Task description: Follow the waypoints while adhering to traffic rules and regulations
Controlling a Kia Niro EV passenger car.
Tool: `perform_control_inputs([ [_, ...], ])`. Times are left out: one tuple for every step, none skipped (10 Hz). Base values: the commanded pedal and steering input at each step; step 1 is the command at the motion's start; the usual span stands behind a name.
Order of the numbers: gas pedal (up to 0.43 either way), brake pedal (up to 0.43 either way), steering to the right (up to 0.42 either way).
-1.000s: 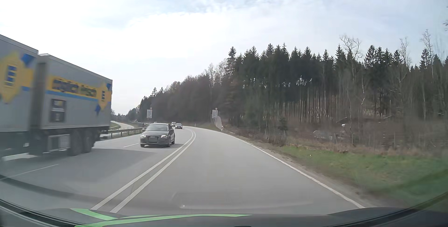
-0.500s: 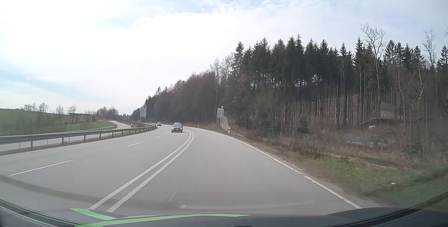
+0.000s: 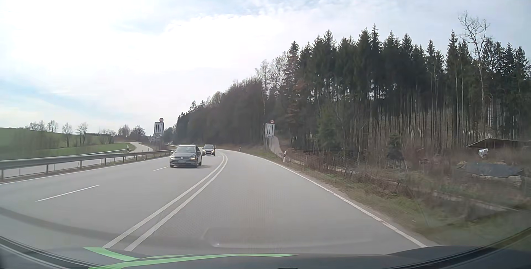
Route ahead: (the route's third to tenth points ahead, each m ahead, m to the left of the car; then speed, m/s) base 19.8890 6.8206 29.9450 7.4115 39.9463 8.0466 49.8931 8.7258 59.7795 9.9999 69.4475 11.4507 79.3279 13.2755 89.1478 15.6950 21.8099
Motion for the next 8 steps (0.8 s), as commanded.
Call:
perform_control_inputs([
  [0.157, 0.0, -0.013],
  [0.157, 0.0, -0.014],
  [0.157, 0.0, -0.015],
  [0.157, 0.0, -0.015],
  [0.157, 0.0, -0.015],
  [0.157, 0.0, -0.015],
  [0.157, 0.0, -0.015],
  [0.157, 0.0, -0.015],
])
